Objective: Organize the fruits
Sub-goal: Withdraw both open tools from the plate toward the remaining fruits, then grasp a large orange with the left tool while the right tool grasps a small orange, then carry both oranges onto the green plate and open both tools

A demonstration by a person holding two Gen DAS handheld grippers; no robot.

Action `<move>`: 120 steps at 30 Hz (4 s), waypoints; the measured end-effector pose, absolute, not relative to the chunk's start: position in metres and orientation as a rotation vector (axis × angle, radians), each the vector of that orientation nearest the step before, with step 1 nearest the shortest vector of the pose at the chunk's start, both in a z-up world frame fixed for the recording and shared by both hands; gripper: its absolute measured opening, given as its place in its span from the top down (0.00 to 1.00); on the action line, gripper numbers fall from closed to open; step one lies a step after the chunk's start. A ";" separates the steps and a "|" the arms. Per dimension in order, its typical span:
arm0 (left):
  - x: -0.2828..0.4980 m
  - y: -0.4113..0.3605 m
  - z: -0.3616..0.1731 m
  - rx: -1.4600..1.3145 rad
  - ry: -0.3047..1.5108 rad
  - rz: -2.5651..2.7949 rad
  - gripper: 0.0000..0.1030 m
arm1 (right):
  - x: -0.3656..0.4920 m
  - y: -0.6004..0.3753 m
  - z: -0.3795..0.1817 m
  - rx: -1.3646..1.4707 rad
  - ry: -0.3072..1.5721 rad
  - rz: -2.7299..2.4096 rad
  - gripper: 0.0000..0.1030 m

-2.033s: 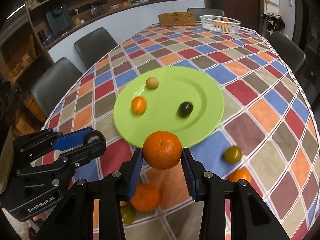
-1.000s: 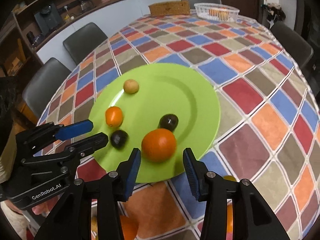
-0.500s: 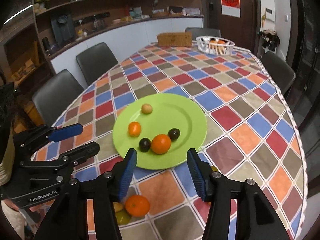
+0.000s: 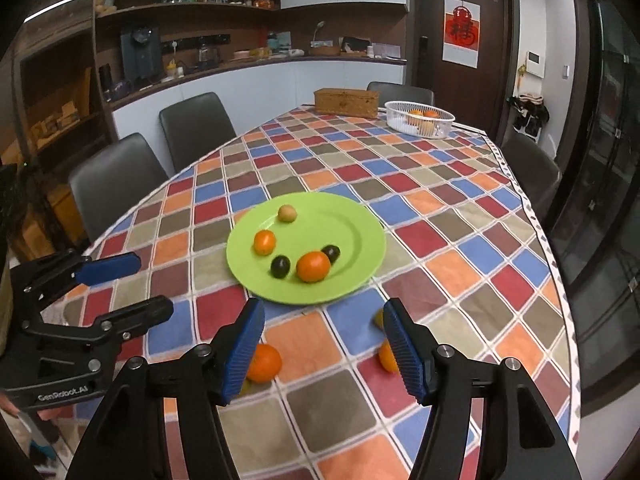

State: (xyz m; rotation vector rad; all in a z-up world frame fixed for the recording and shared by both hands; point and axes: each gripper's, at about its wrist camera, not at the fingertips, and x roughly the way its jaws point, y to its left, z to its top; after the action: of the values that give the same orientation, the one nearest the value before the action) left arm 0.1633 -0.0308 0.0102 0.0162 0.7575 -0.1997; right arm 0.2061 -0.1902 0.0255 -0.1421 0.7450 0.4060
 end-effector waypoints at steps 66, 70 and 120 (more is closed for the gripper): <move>0.236 -0.074 -0.048 0.019 0.999 -0.284 0.62 | 0.272 -0.231 -0.070 -0.047 0.987 0.386 0.68; 0.233 -0.073 -0.039 0.012 0.976 -0.289 0.62 | 0.265 -0.229 -0.057 -0.049 0.959 0.396 0.68; 0.381 0.001 -0.024 -0.055 0.924 -0.231 0.62 | 0.396 -0.141 -0.027 -0.066 0.953 0.447 0.68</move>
State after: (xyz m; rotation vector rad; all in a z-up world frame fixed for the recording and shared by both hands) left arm 0.3814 0.0009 -0.0243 -0.0551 0.9243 -0.2310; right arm 0.3955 -0.1412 -0.0275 -0.0660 0.9531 0.4471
